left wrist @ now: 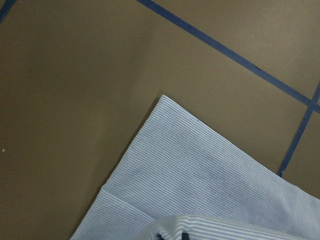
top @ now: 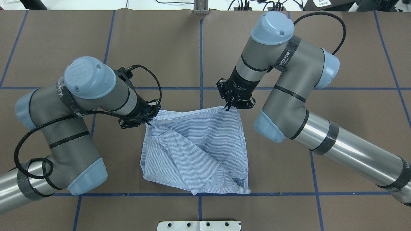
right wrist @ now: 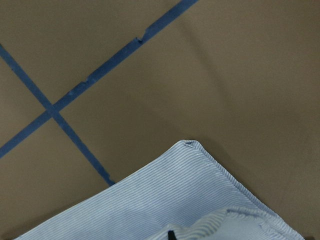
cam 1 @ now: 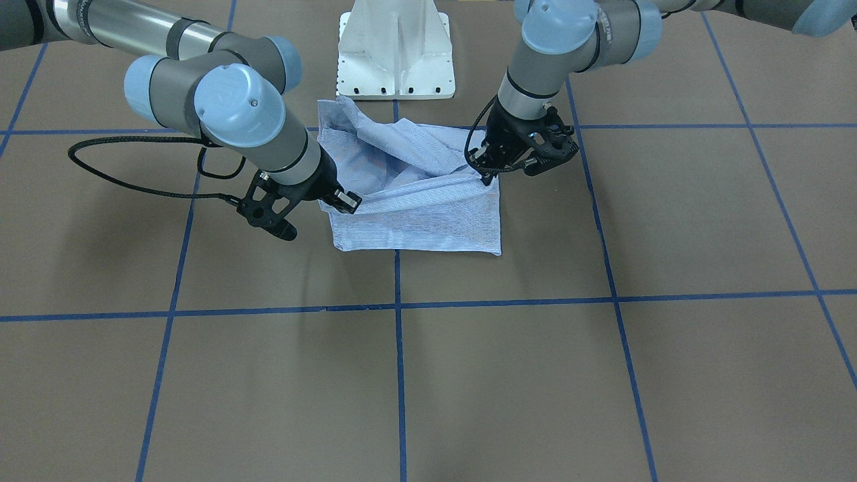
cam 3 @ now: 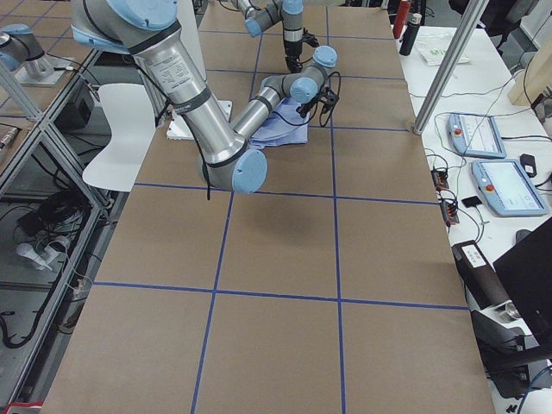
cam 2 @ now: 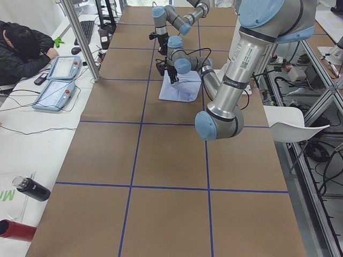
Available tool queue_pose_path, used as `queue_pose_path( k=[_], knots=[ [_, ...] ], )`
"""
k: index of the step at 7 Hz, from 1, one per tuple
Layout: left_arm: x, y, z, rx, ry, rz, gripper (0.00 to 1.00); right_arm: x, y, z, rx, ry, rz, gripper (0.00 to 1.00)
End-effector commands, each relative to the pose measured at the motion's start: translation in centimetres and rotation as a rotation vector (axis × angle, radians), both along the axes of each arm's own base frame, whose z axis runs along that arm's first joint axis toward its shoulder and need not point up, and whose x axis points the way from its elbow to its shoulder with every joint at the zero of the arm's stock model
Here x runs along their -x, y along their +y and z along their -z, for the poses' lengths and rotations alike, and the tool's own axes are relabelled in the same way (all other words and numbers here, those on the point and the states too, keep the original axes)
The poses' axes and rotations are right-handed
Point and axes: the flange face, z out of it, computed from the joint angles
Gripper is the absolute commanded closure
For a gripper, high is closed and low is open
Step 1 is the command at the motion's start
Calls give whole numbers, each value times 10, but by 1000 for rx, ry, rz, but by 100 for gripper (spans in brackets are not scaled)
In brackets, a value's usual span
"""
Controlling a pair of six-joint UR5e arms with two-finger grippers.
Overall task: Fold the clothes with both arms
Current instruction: 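Lift the near edge with both grippers and fold it away from the robot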
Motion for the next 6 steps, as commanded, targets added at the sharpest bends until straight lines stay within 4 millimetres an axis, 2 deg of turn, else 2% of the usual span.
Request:
queue_pose_path(
  k=[1,2,3,4,5,6],
  knots=[
    [-1,-19,-14,6,-10,23,100,13,-14,-15,-5,30,-14,100],
    [-4,-28,-23,1,-4,33,100,21,-22,-19,-10,38,-23,100],
    [-7,-36,-29,-9,0,46,100,25,-25,-25,-25,27,-21,70],
    [-7,-40,-27,-27,-4,67,46,30,-26,-29,-34,23,-21,1],
    [-7,-41,-21,-39,-3,79,0,29,-27,-31,-43,21,-21,0],
    [-7,-42,-19,-42,-1,80,0,25,-31,-31,-79,15,-5,0]
  ],
)
